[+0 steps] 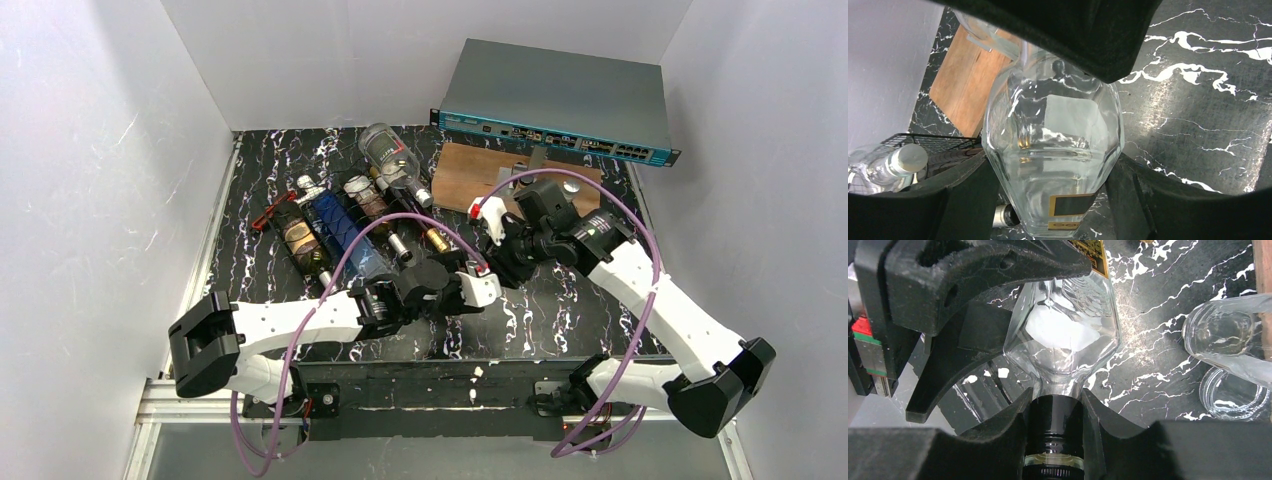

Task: Take the wine bottle off the wine rack
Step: Place the wine bottle at the center of the board.

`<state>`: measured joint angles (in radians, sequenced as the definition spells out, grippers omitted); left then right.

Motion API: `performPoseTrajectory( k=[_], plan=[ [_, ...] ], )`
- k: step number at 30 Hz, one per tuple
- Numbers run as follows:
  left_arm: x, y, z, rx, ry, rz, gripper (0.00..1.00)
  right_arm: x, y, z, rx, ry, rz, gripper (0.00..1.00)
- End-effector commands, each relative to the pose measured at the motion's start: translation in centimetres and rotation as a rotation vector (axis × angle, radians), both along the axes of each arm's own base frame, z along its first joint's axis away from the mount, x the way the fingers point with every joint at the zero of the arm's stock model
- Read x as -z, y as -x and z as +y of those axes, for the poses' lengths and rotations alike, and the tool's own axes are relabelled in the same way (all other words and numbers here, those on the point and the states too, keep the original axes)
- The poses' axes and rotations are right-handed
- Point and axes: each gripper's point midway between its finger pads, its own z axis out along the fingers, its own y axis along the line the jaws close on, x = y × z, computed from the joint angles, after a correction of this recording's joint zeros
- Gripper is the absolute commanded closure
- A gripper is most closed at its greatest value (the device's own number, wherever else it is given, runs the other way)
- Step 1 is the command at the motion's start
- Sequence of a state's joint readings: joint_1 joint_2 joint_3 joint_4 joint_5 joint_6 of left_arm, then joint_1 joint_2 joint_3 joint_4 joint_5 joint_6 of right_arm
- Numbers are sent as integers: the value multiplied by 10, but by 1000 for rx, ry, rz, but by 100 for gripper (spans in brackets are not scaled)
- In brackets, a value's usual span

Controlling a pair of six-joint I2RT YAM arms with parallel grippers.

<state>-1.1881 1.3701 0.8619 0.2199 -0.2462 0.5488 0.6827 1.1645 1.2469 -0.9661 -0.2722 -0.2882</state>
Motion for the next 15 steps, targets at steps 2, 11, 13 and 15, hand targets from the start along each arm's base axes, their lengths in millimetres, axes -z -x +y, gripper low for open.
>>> performPoseTrajectory(
  k=[2, 11, 13, 15],
  plan=[
    [4, 4, -5, 13, 55, 12, 86, -24, -1, 25, -86, -132, -44, 80],
    [18, 2, -2, -20, 104, 56, 87, -15, 2, 31, -105, -131, 16, 69],
    [21, 2, 0, -27, 114, 68, 87, -12, 2, 33, -108, -129, 28, 66],
    [24, 2, 2, -33, 123, 77, 87, -11, 2, 34, -111, -129, 40, 62]
  ],
)
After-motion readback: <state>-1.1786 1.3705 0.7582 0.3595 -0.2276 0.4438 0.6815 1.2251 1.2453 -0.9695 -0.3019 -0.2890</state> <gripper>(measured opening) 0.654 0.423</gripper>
